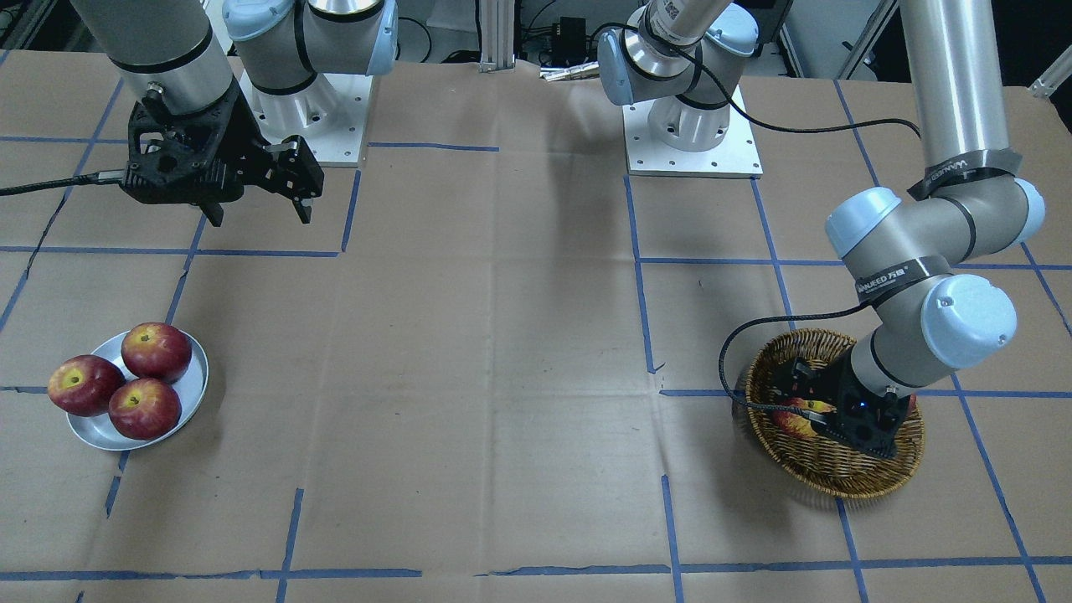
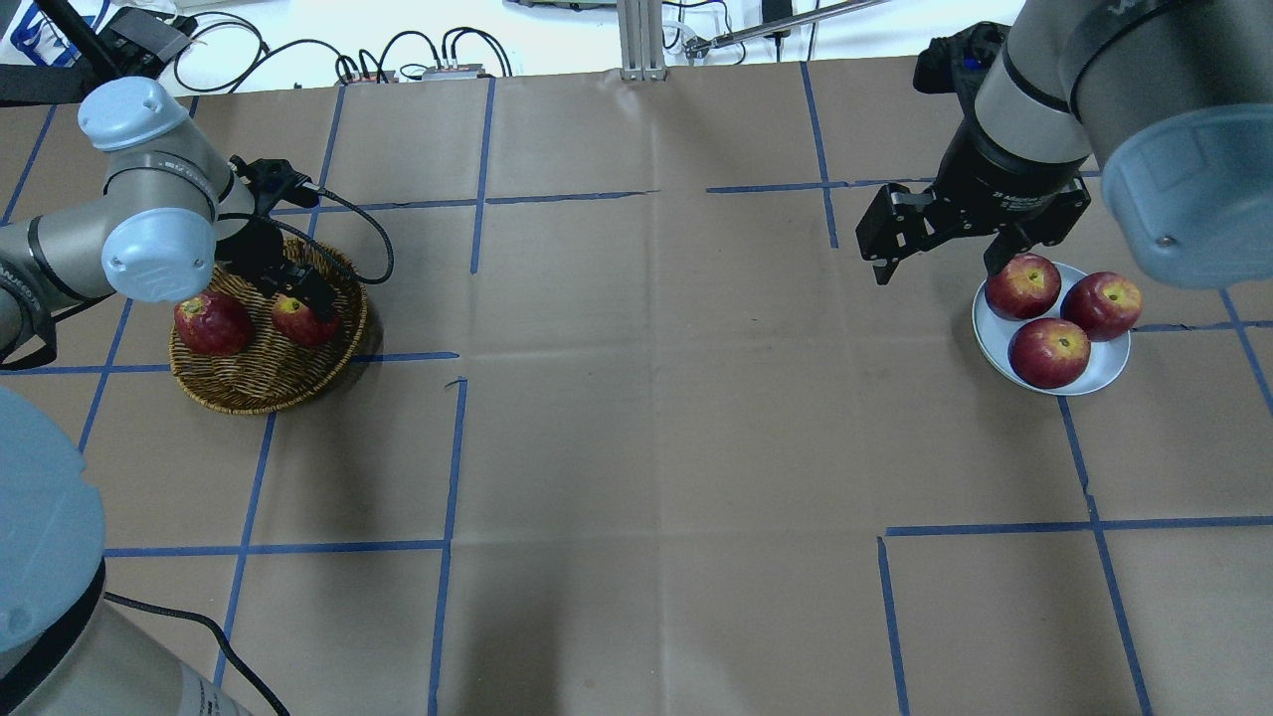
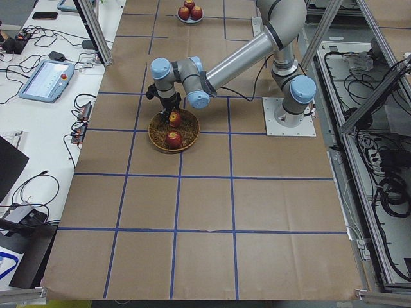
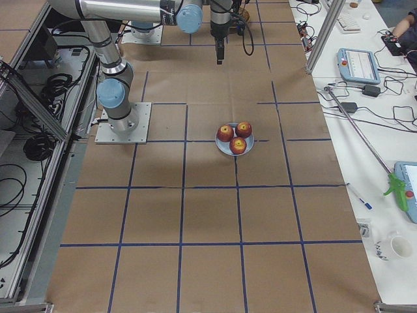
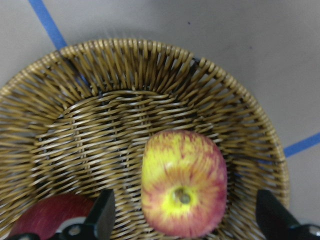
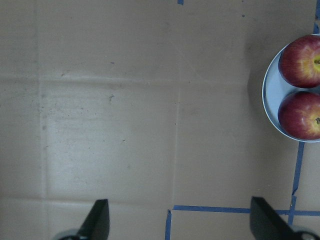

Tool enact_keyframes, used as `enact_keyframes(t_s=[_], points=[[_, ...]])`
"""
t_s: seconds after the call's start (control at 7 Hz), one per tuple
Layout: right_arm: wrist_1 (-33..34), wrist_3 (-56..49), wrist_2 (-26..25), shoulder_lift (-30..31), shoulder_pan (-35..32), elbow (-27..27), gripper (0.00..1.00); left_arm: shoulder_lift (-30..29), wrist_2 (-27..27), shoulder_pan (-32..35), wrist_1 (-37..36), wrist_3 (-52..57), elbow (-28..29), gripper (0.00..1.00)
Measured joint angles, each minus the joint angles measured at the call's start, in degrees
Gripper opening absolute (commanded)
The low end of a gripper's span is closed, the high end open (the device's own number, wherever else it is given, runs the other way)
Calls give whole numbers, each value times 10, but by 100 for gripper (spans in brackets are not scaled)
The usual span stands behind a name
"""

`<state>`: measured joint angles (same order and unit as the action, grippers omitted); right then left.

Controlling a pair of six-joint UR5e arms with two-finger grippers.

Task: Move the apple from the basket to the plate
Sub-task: 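Close the left gripper on the yellow-red apple in the basket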

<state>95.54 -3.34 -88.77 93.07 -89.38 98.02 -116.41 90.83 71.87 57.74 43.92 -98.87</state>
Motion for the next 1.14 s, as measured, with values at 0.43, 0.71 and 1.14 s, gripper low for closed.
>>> enact_keyframes(t_s=[0.43, 0.71, 1.14], points=[[0, 0, 0, 0, 0, 1, 100, -10, 2, 0, -8, 1, -1, 35], [0, 0, 0, 0, 0, 1, 100, 4, 5, 7, 1, 1, 7, 35], [0, 0, 1, 0, 1, 0, 100, 60, 5, 79, 59, -102, 32, 36]])
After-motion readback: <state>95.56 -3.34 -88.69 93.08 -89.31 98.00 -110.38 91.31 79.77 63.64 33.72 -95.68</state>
